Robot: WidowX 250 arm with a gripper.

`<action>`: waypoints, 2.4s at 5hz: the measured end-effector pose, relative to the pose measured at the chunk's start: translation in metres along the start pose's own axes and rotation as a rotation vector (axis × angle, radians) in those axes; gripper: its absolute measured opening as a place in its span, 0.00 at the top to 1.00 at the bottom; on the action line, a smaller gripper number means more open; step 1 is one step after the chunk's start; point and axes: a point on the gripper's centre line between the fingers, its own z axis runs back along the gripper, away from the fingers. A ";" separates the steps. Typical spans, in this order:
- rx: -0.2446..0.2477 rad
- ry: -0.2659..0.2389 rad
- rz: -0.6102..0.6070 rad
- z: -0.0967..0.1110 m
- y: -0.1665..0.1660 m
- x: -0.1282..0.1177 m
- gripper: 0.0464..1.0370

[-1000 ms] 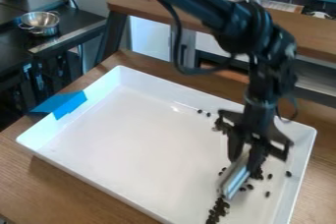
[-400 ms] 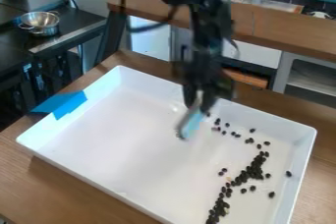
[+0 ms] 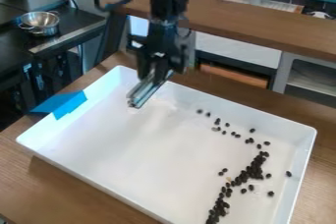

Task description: Sweep into pile

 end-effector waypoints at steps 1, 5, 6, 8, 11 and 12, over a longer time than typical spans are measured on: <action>0.044 0.033 0.020 -0.012 0.005 -0.002 0.70; 0.131 0.011 0.019 -0.053 -0.070 -0.020 0.70; 0.125 0.003 0.026 -0.052 -0.075 -0.020 0.70; 0.069 0.020 0.081 -0.050 -0.087 -0.010 0.70; 0.029 0.029 0.010 -0.047 -0.112 -0.011 0.70; 0.021 0.010 -0.054 -0.046 -0.120 -0.014 0.70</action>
